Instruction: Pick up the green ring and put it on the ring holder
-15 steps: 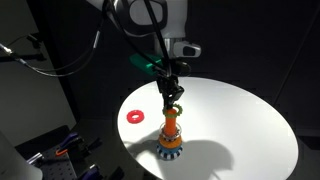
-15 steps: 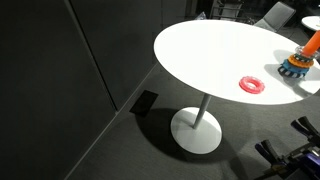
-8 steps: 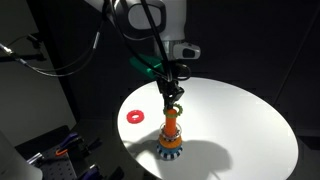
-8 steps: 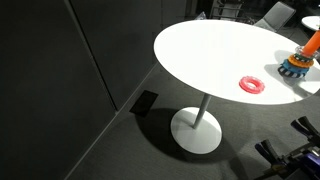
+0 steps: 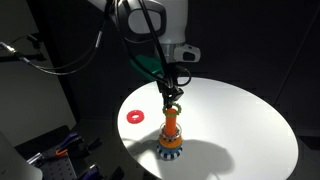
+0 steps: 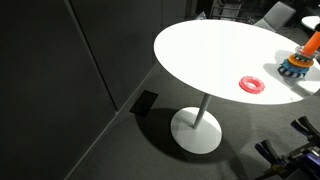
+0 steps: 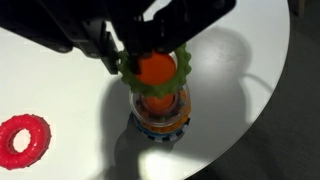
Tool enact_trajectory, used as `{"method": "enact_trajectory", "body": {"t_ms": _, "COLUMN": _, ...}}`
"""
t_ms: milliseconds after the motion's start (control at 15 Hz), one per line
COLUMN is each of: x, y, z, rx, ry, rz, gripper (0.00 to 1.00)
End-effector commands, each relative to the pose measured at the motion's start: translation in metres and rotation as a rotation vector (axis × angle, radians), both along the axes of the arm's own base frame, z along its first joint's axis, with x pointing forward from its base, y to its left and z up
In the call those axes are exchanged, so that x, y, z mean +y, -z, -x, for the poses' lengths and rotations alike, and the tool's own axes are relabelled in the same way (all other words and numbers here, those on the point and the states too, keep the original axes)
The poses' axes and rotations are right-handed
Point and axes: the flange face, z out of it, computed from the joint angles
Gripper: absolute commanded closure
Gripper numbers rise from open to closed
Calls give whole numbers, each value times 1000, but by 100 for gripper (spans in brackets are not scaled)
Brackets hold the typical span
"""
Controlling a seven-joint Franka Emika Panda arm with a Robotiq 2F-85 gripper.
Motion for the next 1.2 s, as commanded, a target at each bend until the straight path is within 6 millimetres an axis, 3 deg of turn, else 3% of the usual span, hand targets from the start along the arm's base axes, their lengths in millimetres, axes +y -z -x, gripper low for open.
{"method": "enact_trajectory", "body": {"t_ms": 0, "x": -5, "y": 2, "z": 1, "rx": -11, "ry": -5, "rz": -20, "gripper": 94}}
{"method": "enact_trajectory", "body": {"t_ms": 1133, "x": -19, "y": 0, "z": -19, "rx": 98, "ry": 40, "rz": -80, "gripper": 93}}
